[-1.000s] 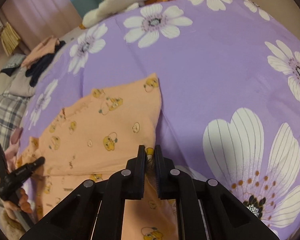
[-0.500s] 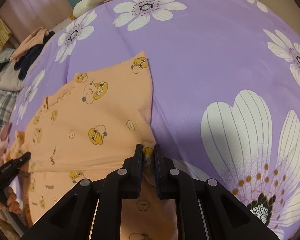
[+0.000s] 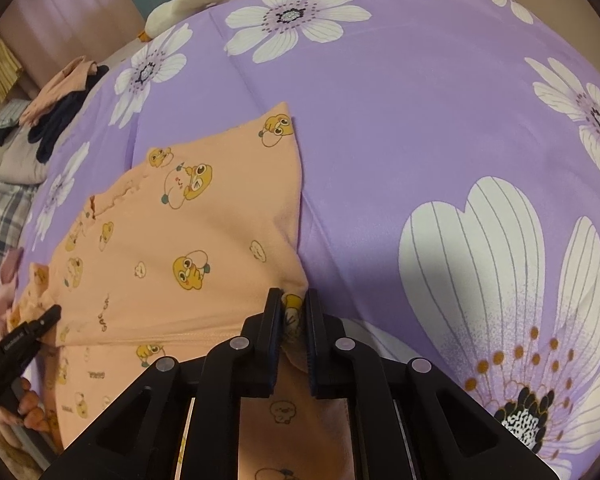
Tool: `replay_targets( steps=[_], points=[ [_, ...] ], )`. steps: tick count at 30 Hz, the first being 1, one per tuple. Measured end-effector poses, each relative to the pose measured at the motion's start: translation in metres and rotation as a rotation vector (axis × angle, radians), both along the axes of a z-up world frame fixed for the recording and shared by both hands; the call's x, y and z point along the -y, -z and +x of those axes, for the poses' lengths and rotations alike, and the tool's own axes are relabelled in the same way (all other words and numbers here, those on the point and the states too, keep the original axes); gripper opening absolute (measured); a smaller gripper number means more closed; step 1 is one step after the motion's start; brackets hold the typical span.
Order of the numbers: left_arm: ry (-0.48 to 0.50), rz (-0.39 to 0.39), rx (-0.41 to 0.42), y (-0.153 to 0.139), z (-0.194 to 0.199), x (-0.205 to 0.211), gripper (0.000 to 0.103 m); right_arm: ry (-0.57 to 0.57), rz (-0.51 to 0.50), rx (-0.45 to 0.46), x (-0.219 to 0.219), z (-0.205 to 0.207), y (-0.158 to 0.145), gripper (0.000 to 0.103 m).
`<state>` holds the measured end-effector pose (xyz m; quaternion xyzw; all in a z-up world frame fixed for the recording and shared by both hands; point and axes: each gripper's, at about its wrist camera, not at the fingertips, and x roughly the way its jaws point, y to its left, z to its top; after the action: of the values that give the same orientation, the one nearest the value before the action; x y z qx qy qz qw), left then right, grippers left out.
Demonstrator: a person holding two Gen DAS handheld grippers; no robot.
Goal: Fold small clothes
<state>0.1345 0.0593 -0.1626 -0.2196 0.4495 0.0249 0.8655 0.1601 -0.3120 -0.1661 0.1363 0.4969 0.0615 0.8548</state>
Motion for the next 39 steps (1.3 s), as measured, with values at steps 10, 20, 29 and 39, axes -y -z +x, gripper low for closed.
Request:
replay_targets(
  steps=[10, 20, 29, 39],
  points=[
    [0.000, -0.013, 0.057, 0.005, -0.005, -0.003, 0.012, -0.002, -0.040, 0.004, -0.004, 0.001, -0.002, 0.006],
    [-0.008, -0.096, 0.090, 0.009, -0.010, -0.010, 0.012, -0.012, -0.128, -0.012, -0.016, 0.007, -0.003, 0.006],
    [-0.008, -0.114, 0.108, 0.010, -0.012, -0.012, 0.012, -0.003, -0.163, -0.035, -0.022, 0.012, -0.003, 0.006],
    [-0.010, -0.129, 0.113, 0.011, -0.013, -0.013, 0.012, 0.006, -0.152, -0.029, -0.021, 0.012, -0.002, 0.006]
  ],
)
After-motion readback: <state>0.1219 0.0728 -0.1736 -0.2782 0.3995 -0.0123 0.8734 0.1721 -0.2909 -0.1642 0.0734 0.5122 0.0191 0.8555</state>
